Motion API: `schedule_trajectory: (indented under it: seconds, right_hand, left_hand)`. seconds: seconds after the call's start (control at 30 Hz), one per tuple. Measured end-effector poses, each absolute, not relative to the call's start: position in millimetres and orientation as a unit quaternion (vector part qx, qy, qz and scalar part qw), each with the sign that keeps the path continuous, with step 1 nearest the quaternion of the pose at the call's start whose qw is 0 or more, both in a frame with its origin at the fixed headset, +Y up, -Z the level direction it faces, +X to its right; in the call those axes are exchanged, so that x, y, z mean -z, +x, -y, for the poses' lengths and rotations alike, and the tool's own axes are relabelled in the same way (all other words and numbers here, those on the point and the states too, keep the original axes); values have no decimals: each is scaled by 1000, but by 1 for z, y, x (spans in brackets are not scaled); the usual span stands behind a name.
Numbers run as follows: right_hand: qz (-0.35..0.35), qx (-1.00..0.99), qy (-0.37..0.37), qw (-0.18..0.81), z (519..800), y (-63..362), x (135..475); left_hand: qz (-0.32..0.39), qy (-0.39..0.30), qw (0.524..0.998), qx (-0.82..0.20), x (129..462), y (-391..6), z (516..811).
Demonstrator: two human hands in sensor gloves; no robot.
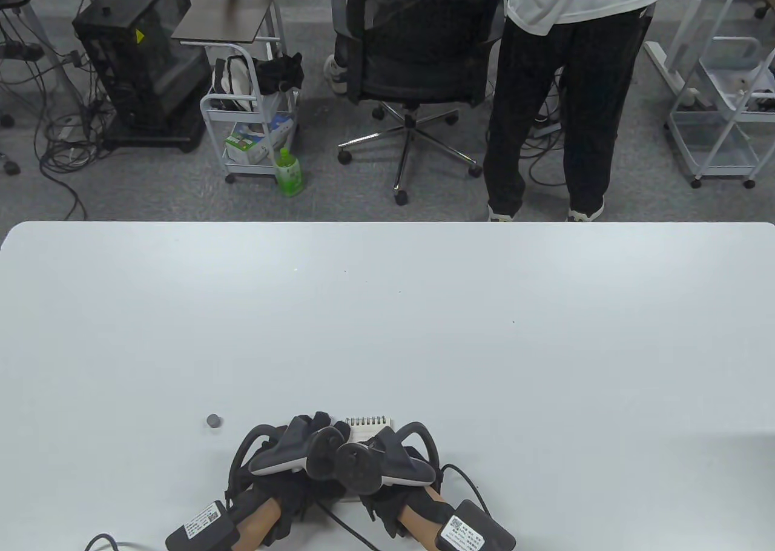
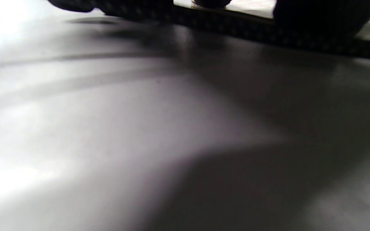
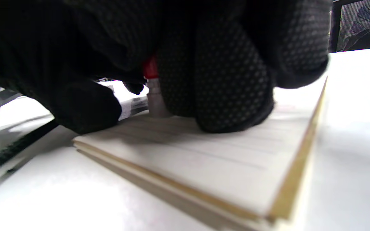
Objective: Stamp flower pattern stamp onto notebook
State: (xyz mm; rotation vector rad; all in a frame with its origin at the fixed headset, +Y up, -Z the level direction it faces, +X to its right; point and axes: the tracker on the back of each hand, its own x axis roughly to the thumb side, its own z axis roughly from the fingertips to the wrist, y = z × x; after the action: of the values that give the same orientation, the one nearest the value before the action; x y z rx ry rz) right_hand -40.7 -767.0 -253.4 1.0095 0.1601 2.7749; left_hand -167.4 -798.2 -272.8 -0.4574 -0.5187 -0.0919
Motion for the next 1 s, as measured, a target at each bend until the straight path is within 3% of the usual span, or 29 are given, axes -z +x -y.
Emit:
schedule_trajectory:
  seconds: [0.43, 0.7, 1.0]
  right_hand:
    - [-50, -939, 322, 107, 761, -34, 255]
    - [-29, -942, 286, 174, 744, 0, 263]
    - [-46, -941, 294, 160, 752, 10, 265]
  left_hand:
    - [254, -224, 940, 40, 273, -168, 799]
    - [253, -226, 940, 43, 274, -167, 798]
    - [253, -227, 939, 44, 274, -167, 798]
